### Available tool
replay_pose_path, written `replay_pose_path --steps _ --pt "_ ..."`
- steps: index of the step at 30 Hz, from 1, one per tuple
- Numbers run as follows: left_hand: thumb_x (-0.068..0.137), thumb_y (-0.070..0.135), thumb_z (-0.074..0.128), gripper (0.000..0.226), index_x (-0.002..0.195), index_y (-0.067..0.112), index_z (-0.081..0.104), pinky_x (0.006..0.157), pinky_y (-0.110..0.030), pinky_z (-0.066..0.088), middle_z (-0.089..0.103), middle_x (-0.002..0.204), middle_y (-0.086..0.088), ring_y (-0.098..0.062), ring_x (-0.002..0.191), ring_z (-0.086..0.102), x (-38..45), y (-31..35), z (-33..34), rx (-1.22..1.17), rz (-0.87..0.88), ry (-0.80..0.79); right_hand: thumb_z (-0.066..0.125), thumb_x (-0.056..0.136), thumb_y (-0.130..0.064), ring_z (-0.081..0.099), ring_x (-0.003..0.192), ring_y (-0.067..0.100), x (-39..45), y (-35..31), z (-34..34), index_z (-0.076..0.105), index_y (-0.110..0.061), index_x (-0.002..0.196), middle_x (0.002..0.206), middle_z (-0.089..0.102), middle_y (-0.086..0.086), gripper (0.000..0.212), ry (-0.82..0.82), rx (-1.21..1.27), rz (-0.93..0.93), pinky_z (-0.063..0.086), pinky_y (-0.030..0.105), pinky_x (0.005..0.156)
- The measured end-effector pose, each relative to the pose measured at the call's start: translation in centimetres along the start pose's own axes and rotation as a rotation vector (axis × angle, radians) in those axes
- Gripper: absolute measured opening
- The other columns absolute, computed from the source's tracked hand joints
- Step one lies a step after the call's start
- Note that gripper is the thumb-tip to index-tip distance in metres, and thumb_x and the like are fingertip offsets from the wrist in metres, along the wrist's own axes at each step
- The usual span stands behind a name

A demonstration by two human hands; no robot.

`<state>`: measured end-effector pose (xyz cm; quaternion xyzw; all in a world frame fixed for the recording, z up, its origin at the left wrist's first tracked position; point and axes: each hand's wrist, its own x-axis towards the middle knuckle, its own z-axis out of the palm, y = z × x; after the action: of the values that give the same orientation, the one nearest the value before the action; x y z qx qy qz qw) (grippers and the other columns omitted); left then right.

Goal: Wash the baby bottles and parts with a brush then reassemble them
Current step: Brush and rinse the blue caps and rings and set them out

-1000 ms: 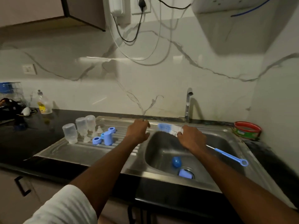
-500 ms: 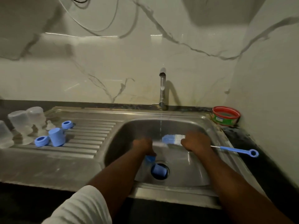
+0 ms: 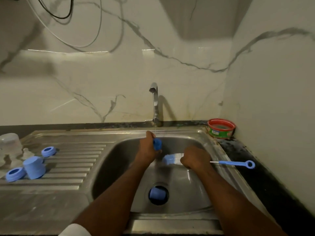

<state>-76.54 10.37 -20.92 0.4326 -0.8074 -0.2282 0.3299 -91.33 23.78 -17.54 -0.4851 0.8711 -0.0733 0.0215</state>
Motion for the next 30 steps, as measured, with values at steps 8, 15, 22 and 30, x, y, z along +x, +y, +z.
replay_pose_path --steps 8,15,22,30 --pt "0.082 0.031 0.084 0.052 0.125 0.021 0.057 0.091 -0.028 0.050 0.063 0.124 -0.003 -0.017 0.113 0.061 1.6 -2.0 -0.2 -0.037 0.053 0.039 0.058 0.095 -0.031 0.064 0.100 0.023 0.6 -0.3 0.2 0.067 -0.016 0.119 0.115 0.068 0.005 0.030 -0.004 -0.037 -0.036 0.048 0.031 0.079" --pt "0.084 0.031 0.081 0.060 0.136 0.019 0.053 0.103 -0.034 0.046 0.054 0.133 -0.008 -0.022 0.120 0.054 1.2 -1.6 0.0 -0.032 0.038 0.011 0.057 0.094 -0.028 0.066 0.105 0.025 -0.2 -0.4 -0.2 0.066 -0.014 0.123 0.119 0.068 0.007 0.034 -0.060 -0.032 -0.015 0.050 0.032 0.081" --pt "0.080 0.023 0.086 0.053 0.125 0.015 0.060 0.083 -0.022 0.054 0.066 0.119 -0.005 -0.012 0.098 0.064 1.2 -1.2 0.1 -0.144 0.046 0.077 0.056 0.093 -0.028 0.065 0.109 0.025 -0.5 -0.6 -0.3 0.066 -0.017 0.124 0.123 0.067 0.006 0.034 -0.082 -0.024 -0.014 0.046 0.030 0.081" --pt "0.079 0.013 0.084 0.057 0.130 0.020 0.060 0.097 -0.021 0.035 0.053 0.128 -0.004 -0.012 0.112 0.048 1.2 -1.2 0.2 -0.002 0.096 0.087 0.057 0.095 -0.029 0.064 0.111 0.025 -0.7 -0.6 -0.5 0.065 -0.018 0.126 0.124 0.066 0.006 0.034 -0.081 0.000 -0.009 0.047 0.031 0.084"
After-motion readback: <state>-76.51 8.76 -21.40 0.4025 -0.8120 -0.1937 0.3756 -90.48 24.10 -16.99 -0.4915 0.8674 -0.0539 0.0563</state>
